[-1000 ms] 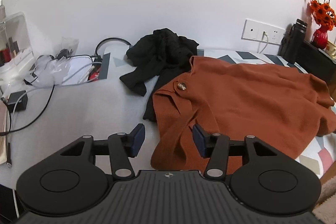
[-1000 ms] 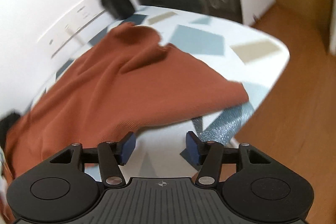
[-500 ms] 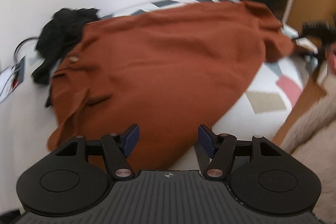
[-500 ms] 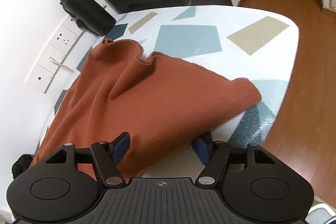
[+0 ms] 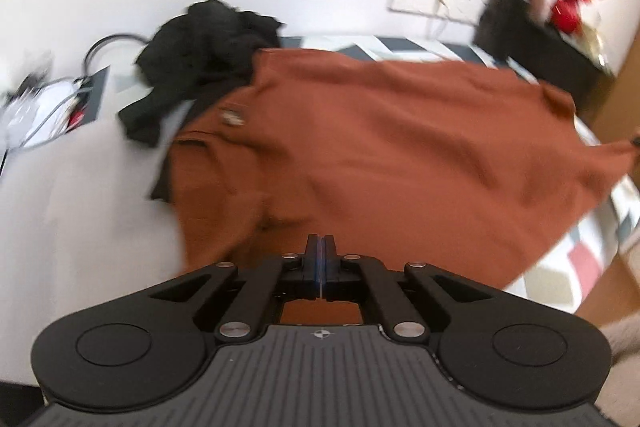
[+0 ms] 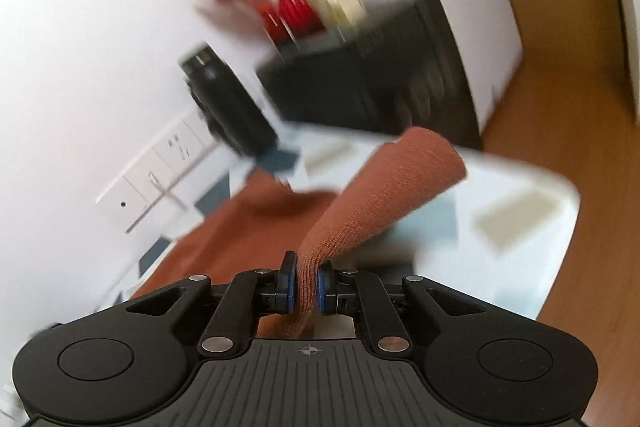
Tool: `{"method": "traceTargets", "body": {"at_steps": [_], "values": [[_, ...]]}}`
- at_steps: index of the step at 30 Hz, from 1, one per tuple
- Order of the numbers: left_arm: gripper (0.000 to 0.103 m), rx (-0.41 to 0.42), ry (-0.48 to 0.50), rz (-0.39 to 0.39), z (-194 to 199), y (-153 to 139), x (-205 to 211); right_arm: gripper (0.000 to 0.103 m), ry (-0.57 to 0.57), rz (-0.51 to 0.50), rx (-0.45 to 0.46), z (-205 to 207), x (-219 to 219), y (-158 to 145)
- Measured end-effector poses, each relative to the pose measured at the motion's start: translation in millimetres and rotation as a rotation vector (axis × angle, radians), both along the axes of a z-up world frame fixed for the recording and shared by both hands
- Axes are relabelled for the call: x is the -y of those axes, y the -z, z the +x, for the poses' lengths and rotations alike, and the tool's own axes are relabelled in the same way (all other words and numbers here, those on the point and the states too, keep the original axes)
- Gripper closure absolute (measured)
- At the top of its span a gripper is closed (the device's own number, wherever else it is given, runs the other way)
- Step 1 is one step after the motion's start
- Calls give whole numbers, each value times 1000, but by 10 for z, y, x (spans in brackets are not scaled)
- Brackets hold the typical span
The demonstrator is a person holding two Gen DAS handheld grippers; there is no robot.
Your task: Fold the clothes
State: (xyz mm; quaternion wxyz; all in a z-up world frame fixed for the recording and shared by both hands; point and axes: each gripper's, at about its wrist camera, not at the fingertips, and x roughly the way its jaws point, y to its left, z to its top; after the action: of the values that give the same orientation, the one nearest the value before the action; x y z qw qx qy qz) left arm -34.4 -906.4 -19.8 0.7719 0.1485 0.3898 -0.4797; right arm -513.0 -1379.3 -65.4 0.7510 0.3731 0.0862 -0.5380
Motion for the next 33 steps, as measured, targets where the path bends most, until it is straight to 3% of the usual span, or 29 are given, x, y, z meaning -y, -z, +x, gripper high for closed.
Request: {"method": "traceTargets", "body": {"at_steps": [2, 6, 11, 14, 16, 21, 24, 25, 26, 27, 28, 30, 33], "values": [[97, -26, -40, 14, 78, 15, -77, 90, 11, 11, -49, 22, 54, -22], [84, -113, -46, 29, 101, 154, -263, 70, 18, 95, -89, 48, 129, 121], [56, -202, -9, 50, -43, 318, -433, 70, -30, 158, -129, 151, 13, 326], [54, -287, -49, 42, -28, 434, -489, 67, -28, 209, -122, 174, -38, 444], [51, -328, -83, 27, 3, 488, -483, 59, -19, 240, -106, 179, -55, 506], [46, -375, -163, -25, 120, 572, -377, 49, -4, 295, -56, 148, -21, 606], [47, -394, -211, -58, 198, 582, -294, 47, 12, 306, -31, 118, 51, 660], [62, -396, -236, -67, 222, 586, -282, 47, 17, 309, -23, 112, 80, 681], [93, -387, -263, -59, 245, 588, -267, 47, 22, 315, -14, 105, 111, 705], [99, -388, -287, -54, 279, 587, -262, 51, 23, 323, 0, 101, 146, 728], [98, -389, -310, -53, 313, 583, -260, 69, 19, 331, 14, 99, 180, 741], [100, -400, -334, -112, 365, 495, -316, 91, 11, 318, 27, 93, 220, 702], [100, -325, -291, -176, 339, 202, -355, 95, -9, 262, 58, 65, 191, 514]]}}
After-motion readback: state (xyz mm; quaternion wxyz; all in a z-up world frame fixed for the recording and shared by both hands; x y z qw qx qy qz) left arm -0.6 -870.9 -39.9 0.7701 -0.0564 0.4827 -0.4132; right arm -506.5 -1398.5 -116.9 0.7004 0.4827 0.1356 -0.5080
